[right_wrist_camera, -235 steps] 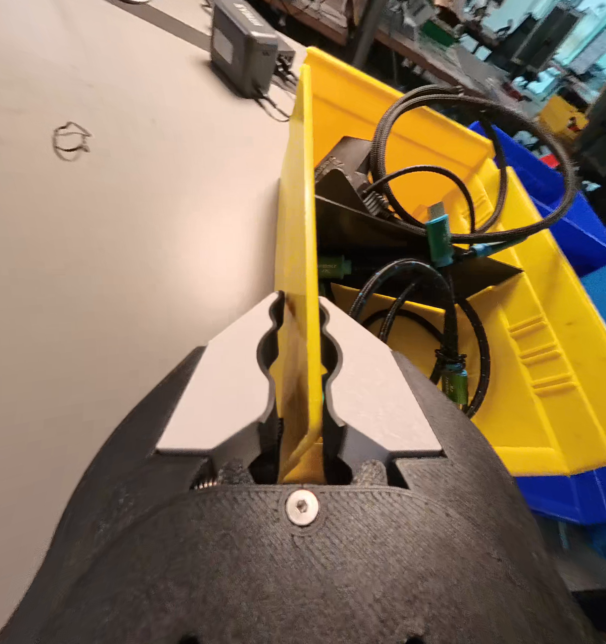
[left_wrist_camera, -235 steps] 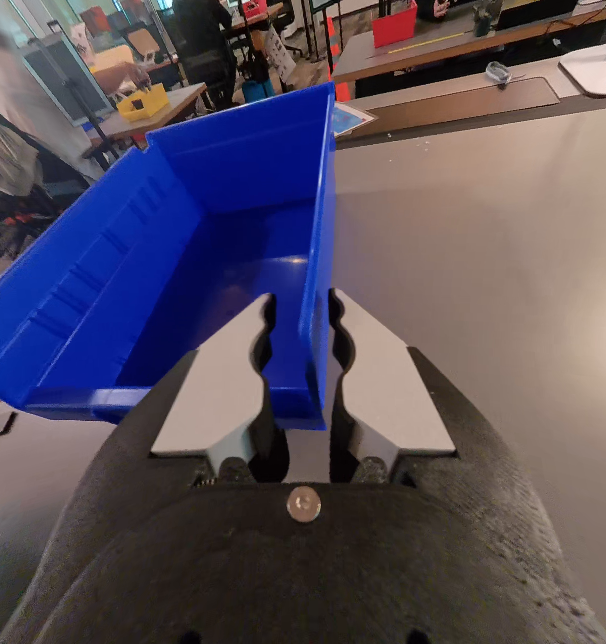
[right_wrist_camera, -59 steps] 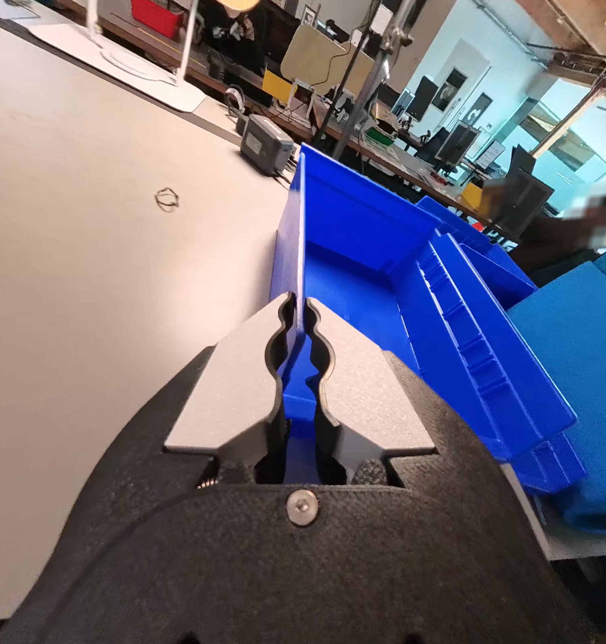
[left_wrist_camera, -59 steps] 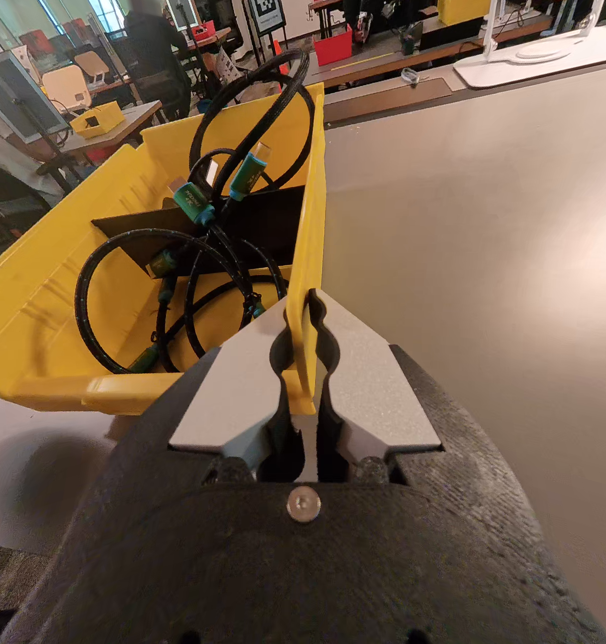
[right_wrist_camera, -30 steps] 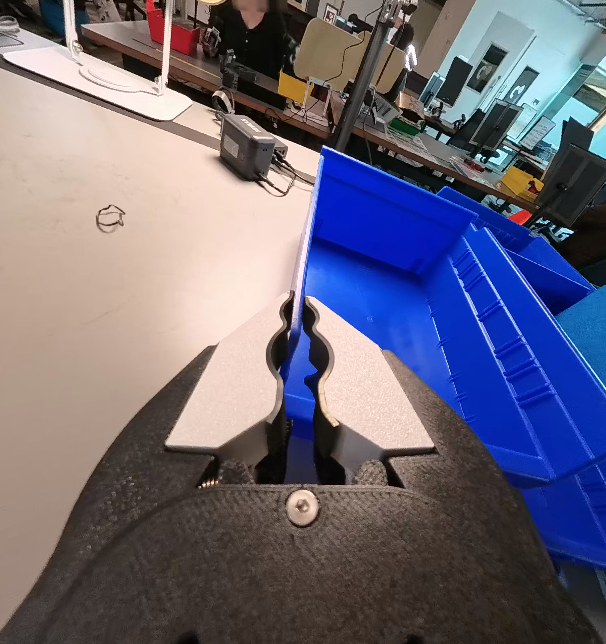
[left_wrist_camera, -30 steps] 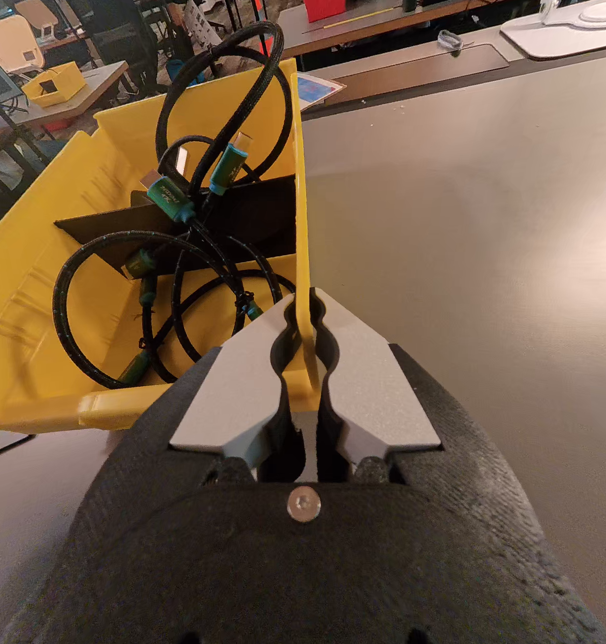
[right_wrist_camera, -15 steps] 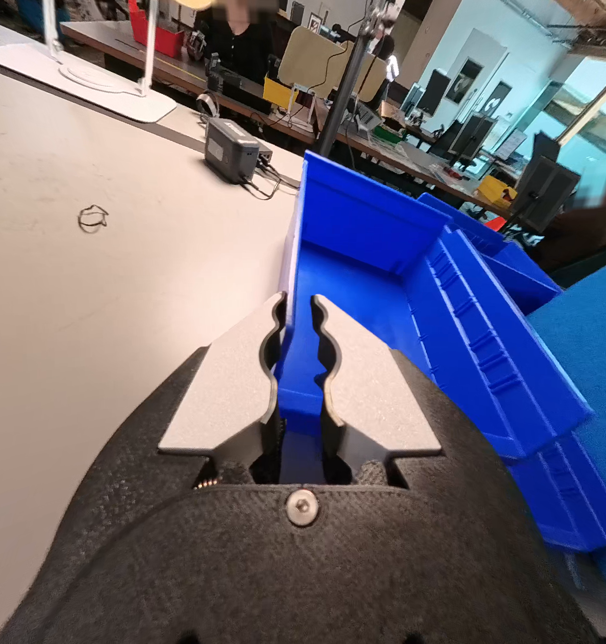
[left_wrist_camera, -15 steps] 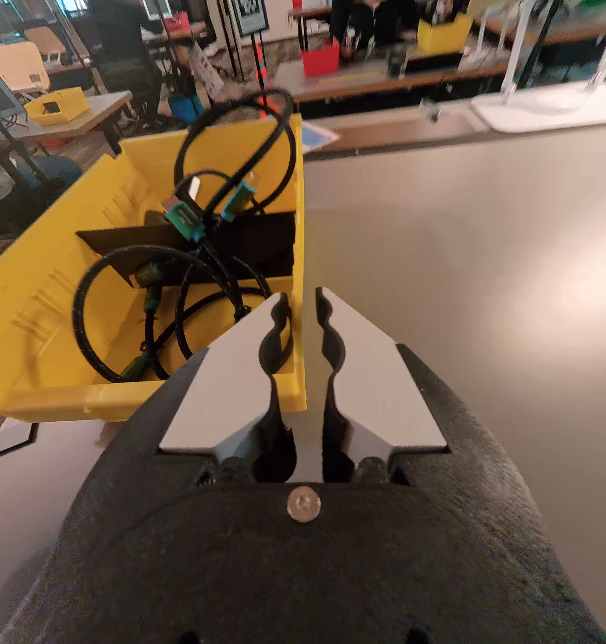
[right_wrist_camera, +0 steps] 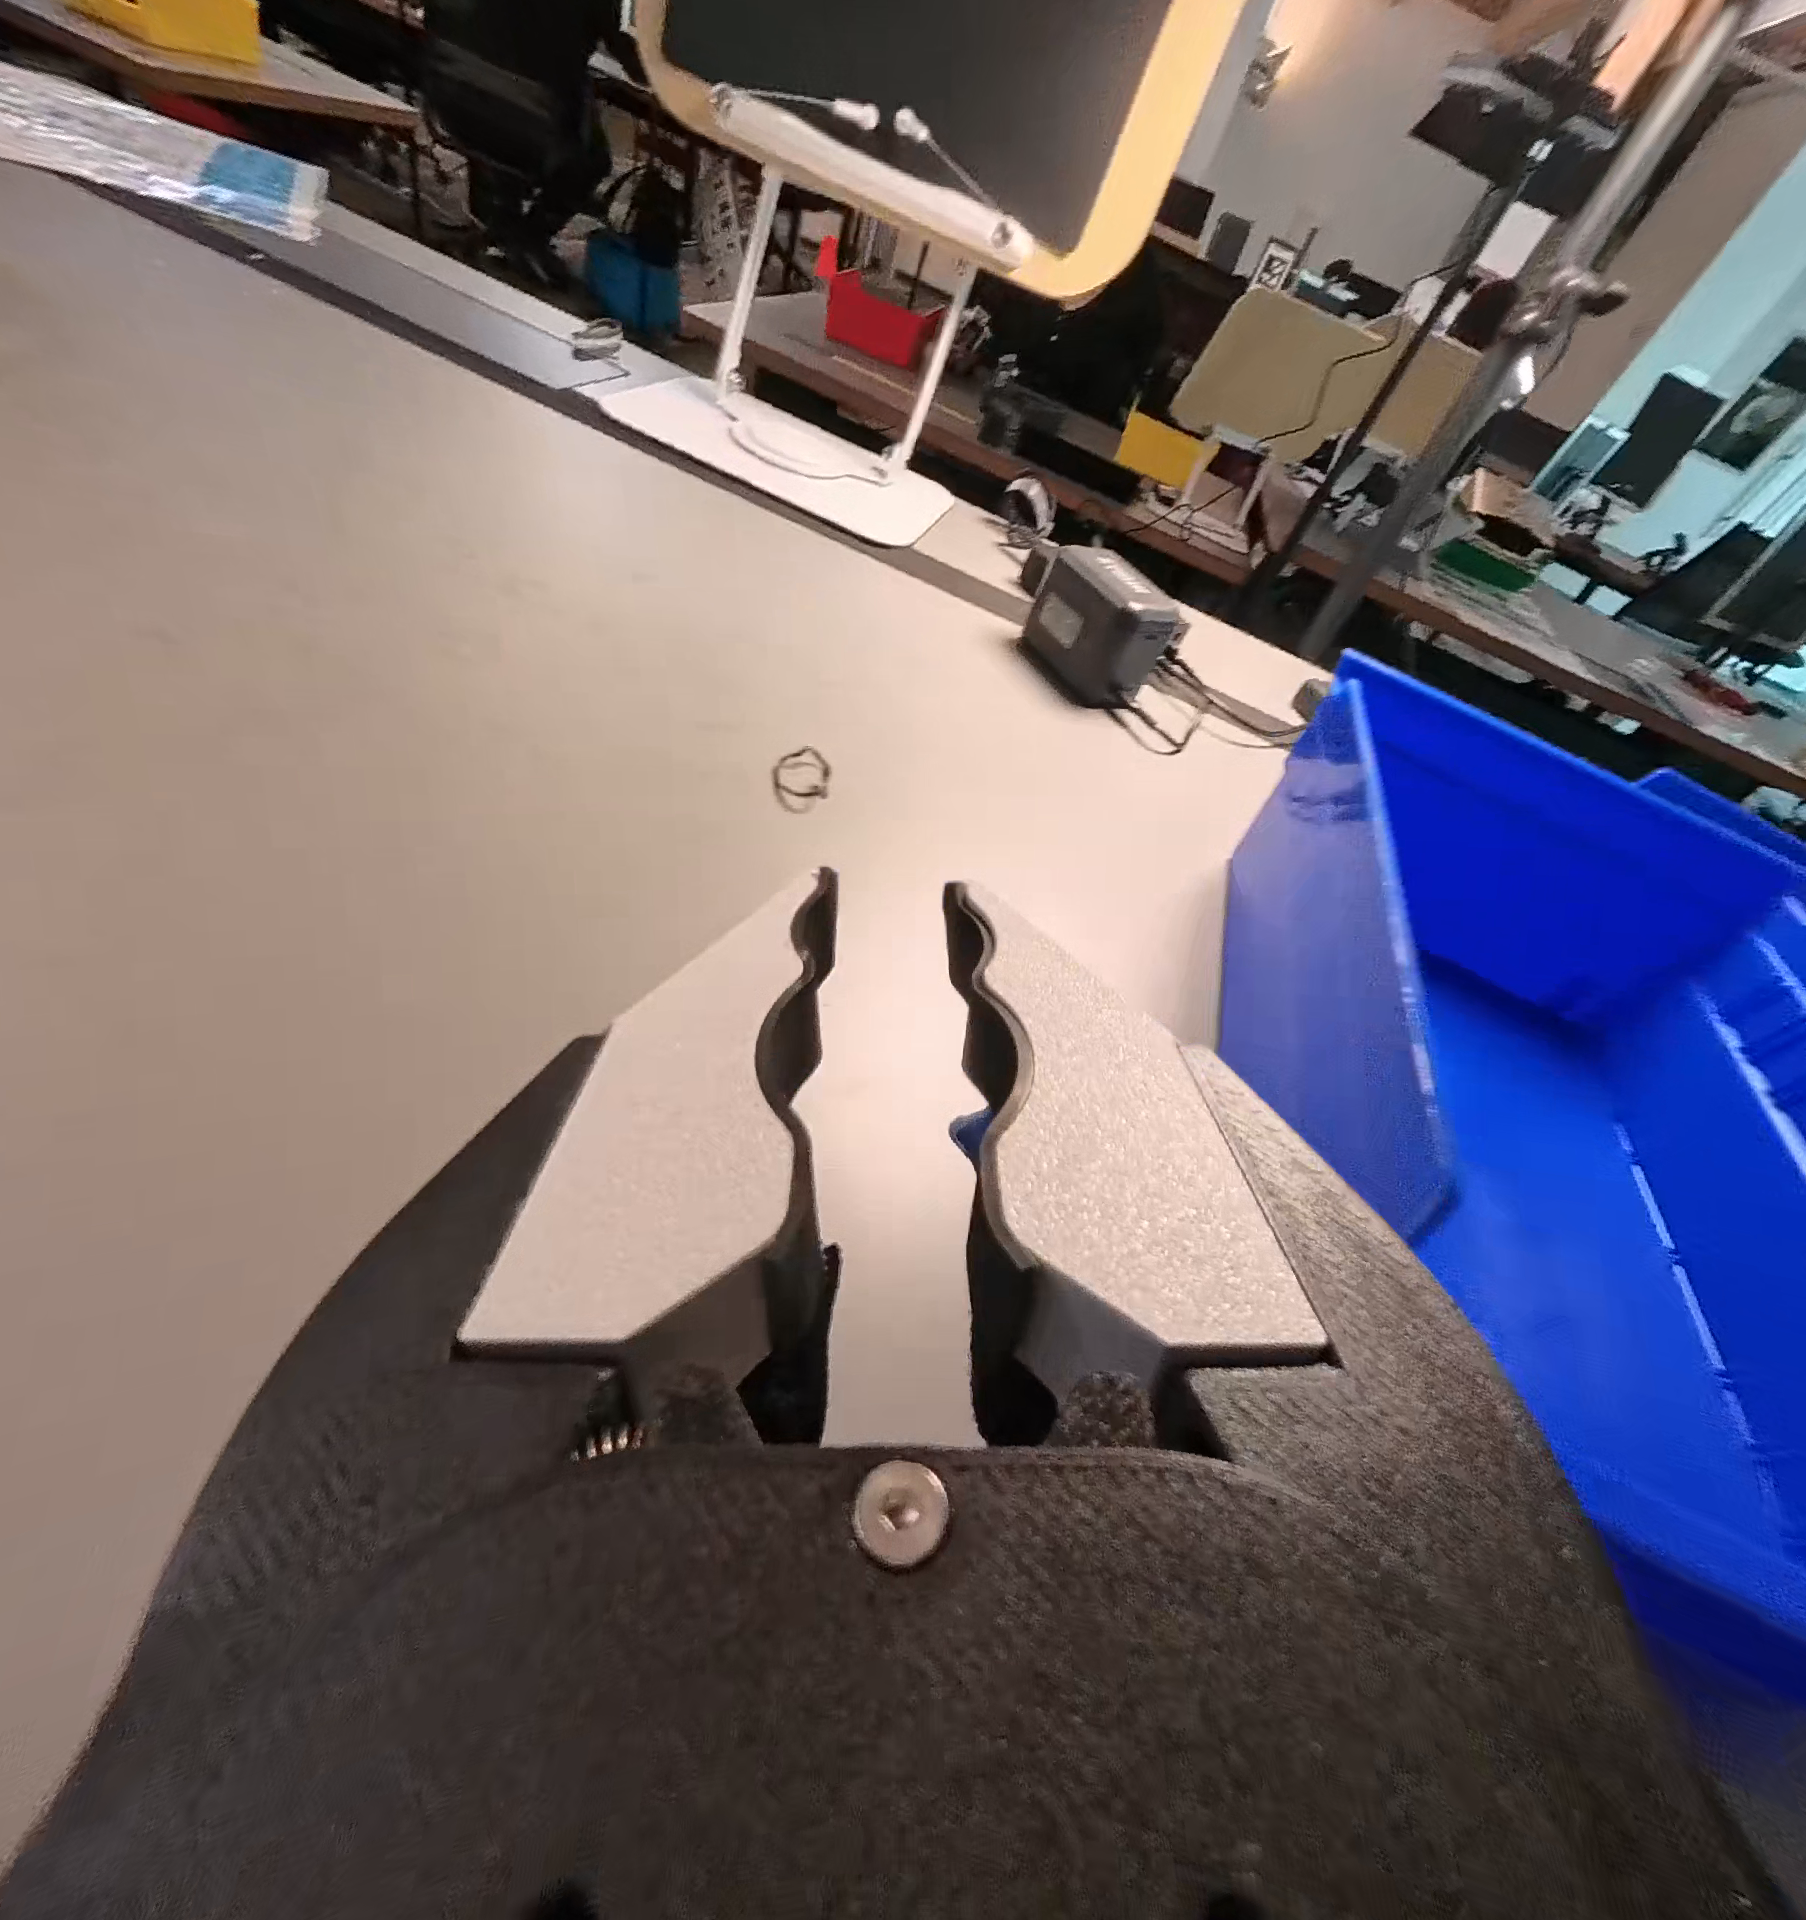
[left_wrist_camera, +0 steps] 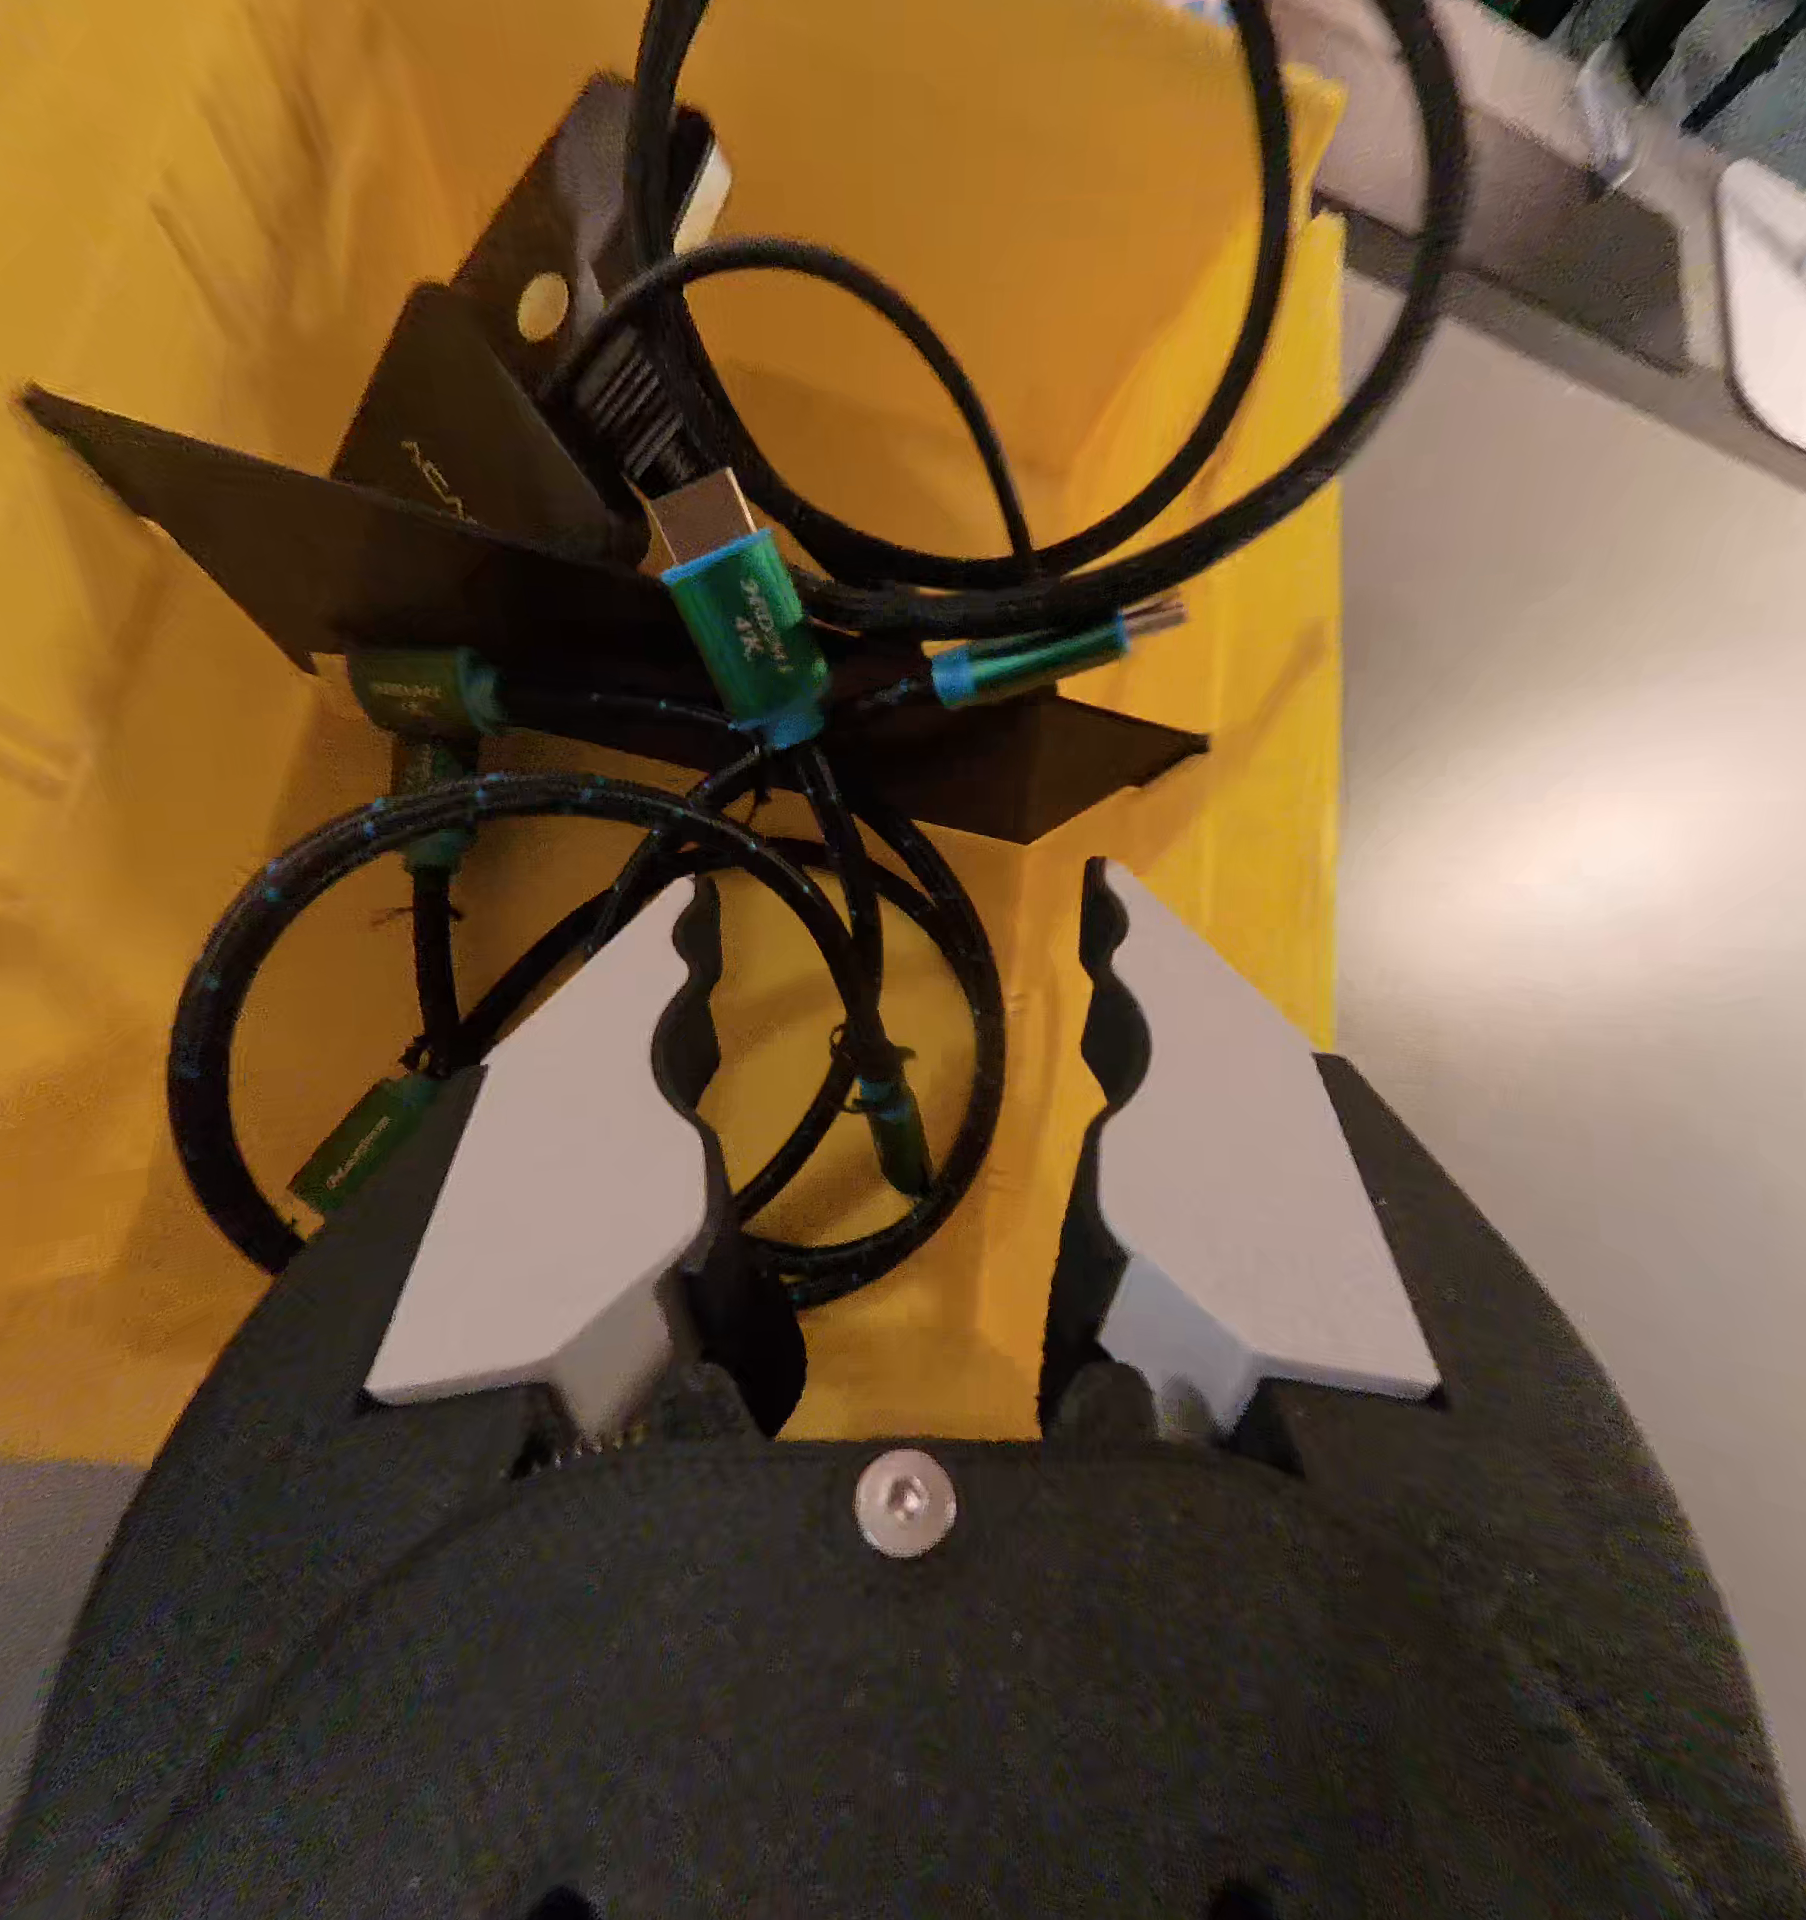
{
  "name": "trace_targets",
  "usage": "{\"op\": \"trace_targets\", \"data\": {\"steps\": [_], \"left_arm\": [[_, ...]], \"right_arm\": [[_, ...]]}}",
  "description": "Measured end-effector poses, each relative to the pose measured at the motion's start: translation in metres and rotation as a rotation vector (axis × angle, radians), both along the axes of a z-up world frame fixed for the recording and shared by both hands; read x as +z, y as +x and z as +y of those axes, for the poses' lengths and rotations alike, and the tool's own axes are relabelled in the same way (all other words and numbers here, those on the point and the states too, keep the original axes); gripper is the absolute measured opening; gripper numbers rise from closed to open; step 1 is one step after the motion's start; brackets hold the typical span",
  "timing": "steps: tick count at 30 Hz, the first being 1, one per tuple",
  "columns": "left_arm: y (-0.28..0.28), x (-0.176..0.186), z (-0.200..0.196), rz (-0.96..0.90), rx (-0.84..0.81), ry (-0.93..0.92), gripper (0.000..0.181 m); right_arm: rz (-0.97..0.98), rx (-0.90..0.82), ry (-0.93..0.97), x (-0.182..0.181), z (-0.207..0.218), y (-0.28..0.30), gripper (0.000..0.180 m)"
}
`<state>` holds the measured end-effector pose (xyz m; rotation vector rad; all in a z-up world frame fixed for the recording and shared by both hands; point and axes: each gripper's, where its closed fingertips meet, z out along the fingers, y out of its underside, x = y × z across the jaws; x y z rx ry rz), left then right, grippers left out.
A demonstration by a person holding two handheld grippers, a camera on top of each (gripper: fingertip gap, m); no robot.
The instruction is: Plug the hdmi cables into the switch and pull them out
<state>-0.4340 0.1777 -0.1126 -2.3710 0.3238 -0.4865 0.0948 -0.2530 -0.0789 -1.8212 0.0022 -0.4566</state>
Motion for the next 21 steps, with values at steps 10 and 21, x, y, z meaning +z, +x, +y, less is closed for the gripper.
{"op": "trace_targets", "data": {"steps": [10, 21], "left_arm": [[0.007, -0.039, 0.011, 0.144, -0.088, -0.117, 0.047], [-0.012, 0.012, -0.005, 0.165, -0.046, 0.157, 0.011]], "right_arm": [[0.059, 0.058, -0.064, -0.030, 0.014, -0.009, 0.022], [0.047, 0.083, -0.043, -0.026, 0.013, -0.013, 0.021]]}}
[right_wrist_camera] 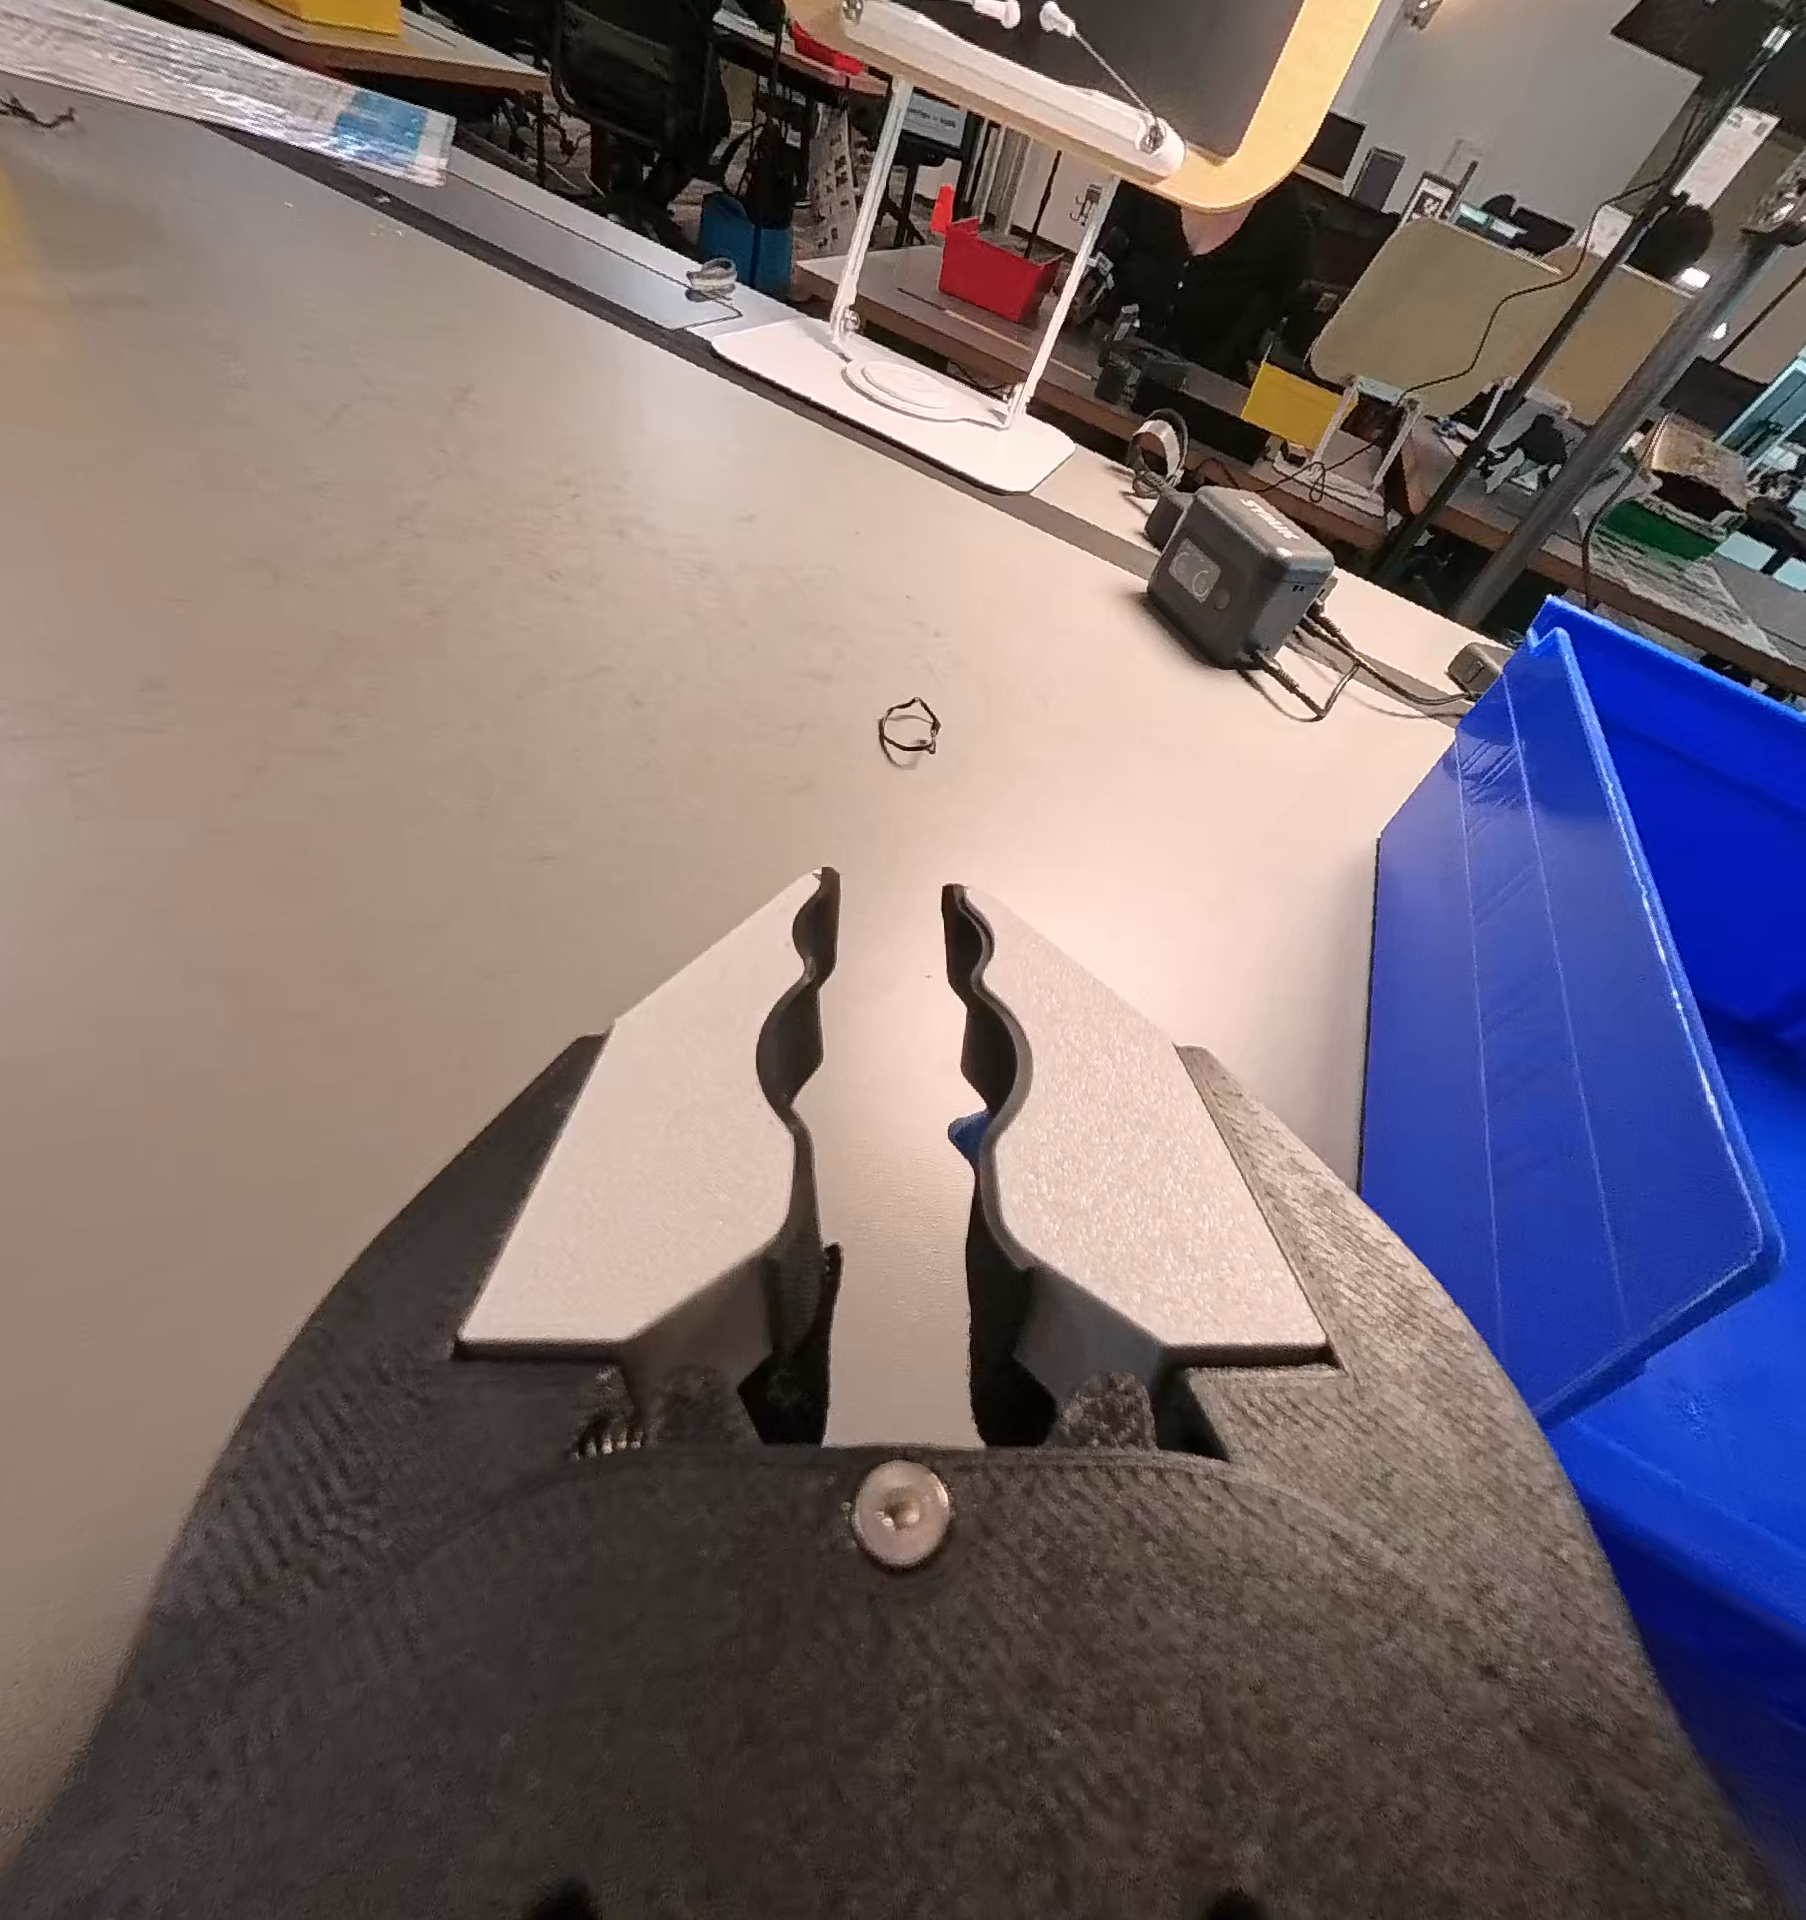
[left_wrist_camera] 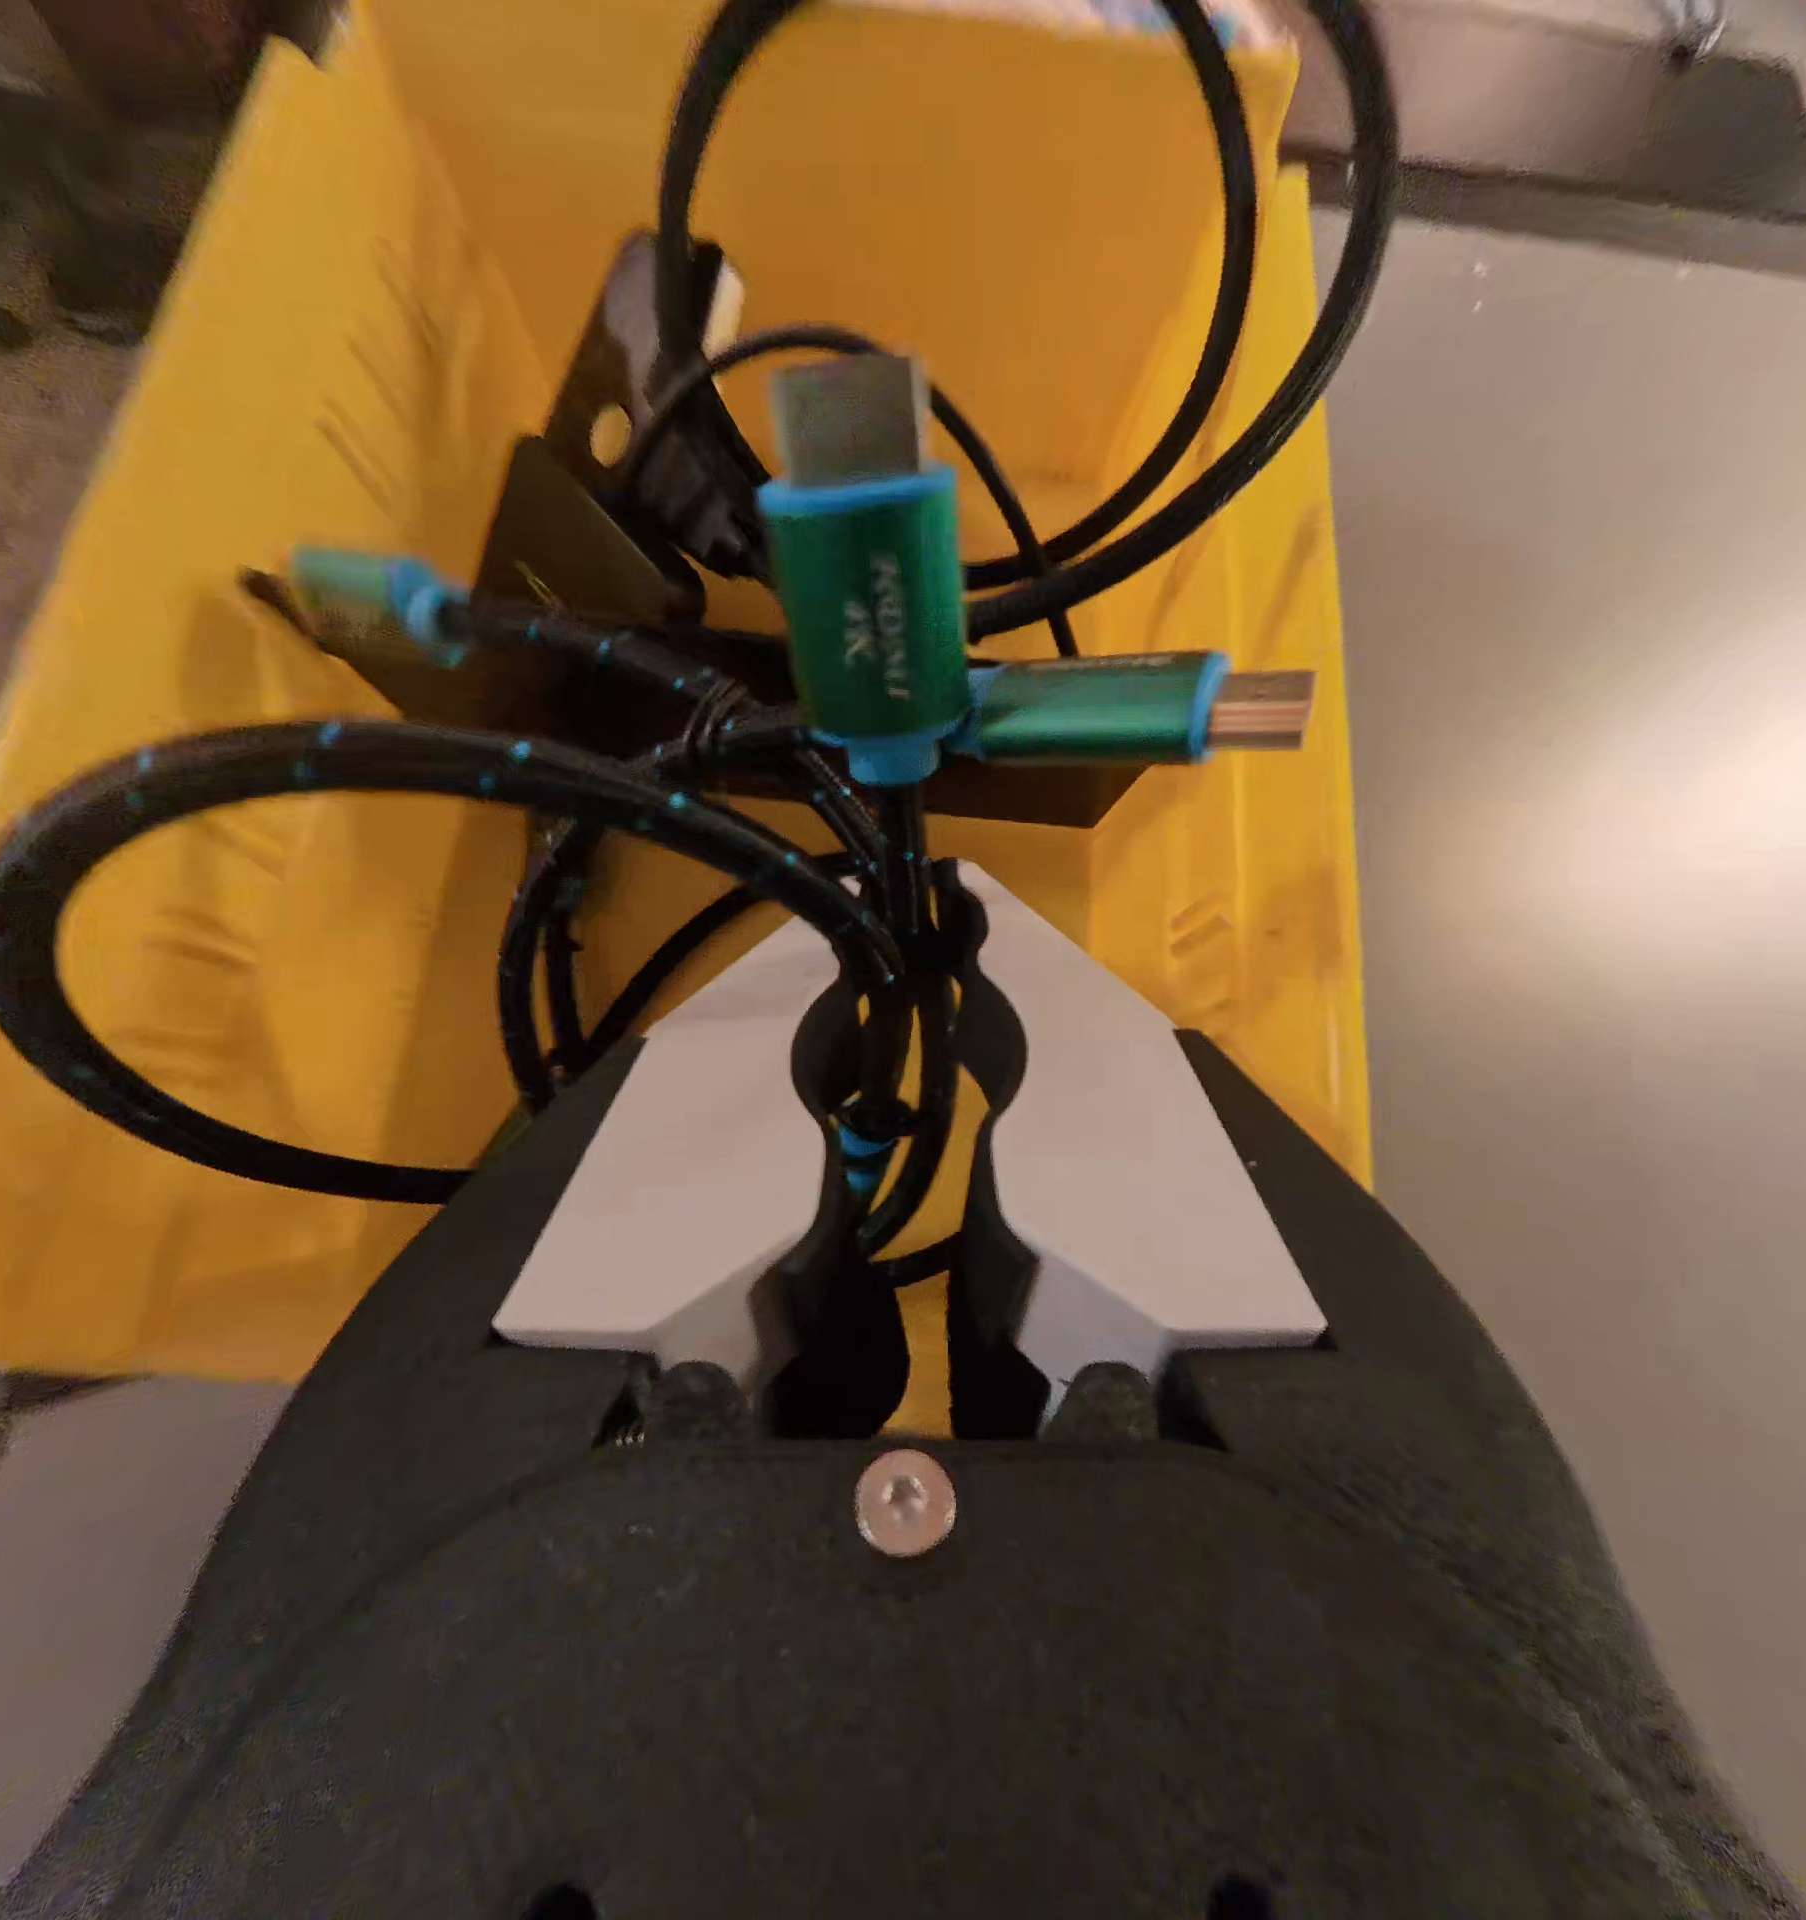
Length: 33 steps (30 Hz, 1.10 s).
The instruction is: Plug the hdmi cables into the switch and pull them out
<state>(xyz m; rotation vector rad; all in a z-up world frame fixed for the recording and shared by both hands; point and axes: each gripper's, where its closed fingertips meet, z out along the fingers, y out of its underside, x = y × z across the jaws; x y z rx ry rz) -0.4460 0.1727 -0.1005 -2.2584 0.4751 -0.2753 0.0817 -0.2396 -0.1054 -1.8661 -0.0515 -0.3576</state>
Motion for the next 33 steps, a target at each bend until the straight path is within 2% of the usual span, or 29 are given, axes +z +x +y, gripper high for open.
{"op": "trace_targets", "data": {"steps": [7, 9, 12, 15, 20, 23, 27, 33], "left_arm": [[0.011, 0.088, -0.027, 0.005, -0.049, 0.242, 0.006], [0.036, 0.109, -0.047, 0.020, -0.164, 0.298, 0.006], [0.094, 0.116, -0.097, 0.042, -0.453, 0.283, 0.007], [0.157, 0.093, -0.154, 0.061, -0.730, 0.203, 0.006], [0.234, 0.009, -0.228, 0.197, -1.051, 0.004, 0.007], [0.256, -0.033, -0.251, 0.284, -1.132, -0.077, 0.007], [0.270, -0.058, -0.269, 0.340, -1.188, -0.109, 0.008], [0.264, -0.055, -0.273, 0.352, -1.169, -0.077, 0.044]], "right_arm": [[0.000, 0.004, 0.015, 0.002, -0.001, -0.001, 0.020], [-0.005, 0.005, 0.017, 0.003, -0.001, -0.001, 0.020], [-0.016, 0.005, 0.010, 0.001, 0.000, -0.002, 0.020], [-0.029, 0.004, -0.001, 0.000, 0.000, -0.003, 0.019], [-0.031, 0.025, -0.002, -0.001, 0.001, -0.006, 0.018], [0.017, 0.049, -0.012, -0.002, 0.001, -0.006, 0.017], [0.099, 0.065, -0.021, -0.004, 0.002, -0.004, 0.017], [0.178, 0.092, -0.001, -0.001, 0.000, -0.002, 0.021]]}}
